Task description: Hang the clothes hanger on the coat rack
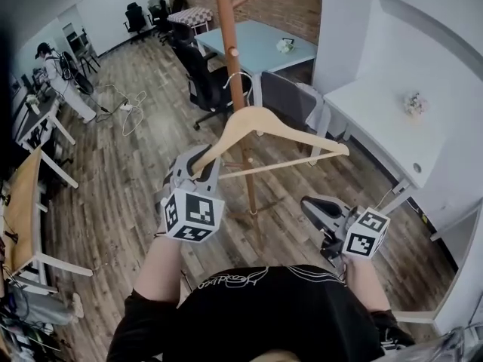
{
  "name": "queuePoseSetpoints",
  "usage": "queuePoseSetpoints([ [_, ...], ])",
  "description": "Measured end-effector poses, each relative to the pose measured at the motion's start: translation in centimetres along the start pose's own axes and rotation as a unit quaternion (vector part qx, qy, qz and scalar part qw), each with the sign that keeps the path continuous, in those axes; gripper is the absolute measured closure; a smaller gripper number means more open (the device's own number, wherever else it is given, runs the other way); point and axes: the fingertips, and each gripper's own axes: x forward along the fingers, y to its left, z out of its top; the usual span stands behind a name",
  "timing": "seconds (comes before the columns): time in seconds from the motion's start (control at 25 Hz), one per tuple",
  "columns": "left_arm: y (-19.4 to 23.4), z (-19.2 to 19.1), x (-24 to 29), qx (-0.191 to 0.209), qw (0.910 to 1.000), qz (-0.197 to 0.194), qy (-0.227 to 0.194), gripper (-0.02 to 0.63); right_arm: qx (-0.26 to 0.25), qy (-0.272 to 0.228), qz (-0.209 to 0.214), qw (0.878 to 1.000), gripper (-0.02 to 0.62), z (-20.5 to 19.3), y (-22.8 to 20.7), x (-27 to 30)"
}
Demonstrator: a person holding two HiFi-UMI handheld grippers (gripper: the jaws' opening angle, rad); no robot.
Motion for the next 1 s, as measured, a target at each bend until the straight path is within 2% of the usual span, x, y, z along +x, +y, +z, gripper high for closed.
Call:
queuePoseSetpoints([
  [0.6, 5.6, 1.4, 5.3, 0.035, 0.9972, 0.065, 0.009, 0.546, -0.009, 0.028, 0.034, 0.999, 0.552, 2.8, -6.7, 3.0],
  [1.0, 7.6, -0.4, 9.8, 0.016, 0.9967, 0.075, 0.025, 0.548, -0.014, 0.043, 0.048, 0.998, 0.552, 4.3, -10.4, 4.8],
])
